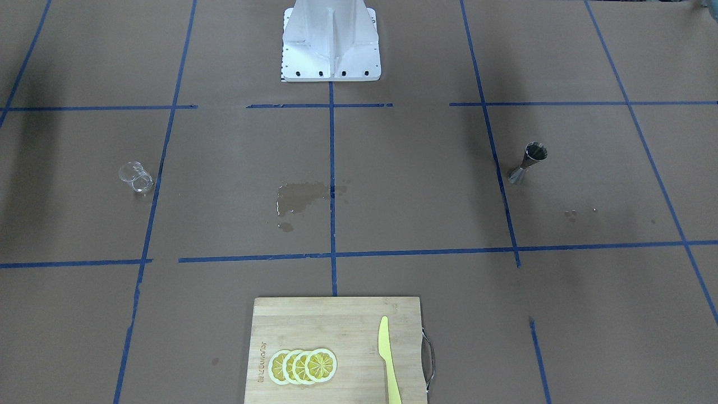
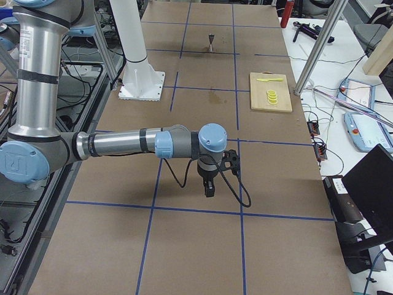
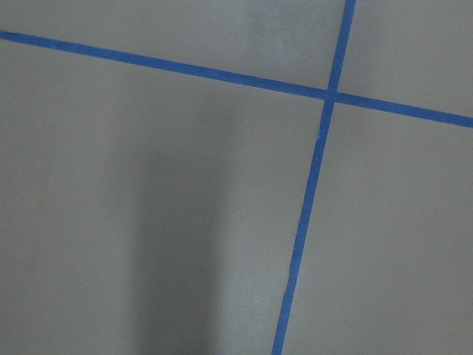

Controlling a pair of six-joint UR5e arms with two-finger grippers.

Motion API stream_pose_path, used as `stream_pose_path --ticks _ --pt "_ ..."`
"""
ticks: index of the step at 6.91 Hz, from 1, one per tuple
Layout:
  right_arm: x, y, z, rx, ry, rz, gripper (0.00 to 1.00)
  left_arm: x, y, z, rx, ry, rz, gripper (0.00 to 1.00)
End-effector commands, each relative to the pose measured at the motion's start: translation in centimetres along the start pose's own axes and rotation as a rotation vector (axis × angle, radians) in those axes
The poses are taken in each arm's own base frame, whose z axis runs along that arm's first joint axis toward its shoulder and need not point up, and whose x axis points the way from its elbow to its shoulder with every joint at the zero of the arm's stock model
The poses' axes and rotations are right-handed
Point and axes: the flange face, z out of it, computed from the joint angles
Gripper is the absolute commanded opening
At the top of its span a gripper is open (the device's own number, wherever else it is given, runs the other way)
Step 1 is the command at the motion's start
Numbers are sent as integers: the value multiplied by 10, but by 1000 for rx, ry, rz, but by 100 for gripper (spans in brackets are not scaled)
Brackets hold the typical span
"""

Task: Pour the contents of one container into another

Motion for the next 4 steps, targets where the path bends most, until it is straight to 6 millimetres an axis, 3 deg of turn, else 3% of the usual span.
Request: stream_pose_path --ticks 1,4 --pt "3 0 -5 8 32 14 100 0 4 2 -7 3 -2 100" --pt "5 3 -3 3 28 22 100 1 3 1 -3 6 3 100"
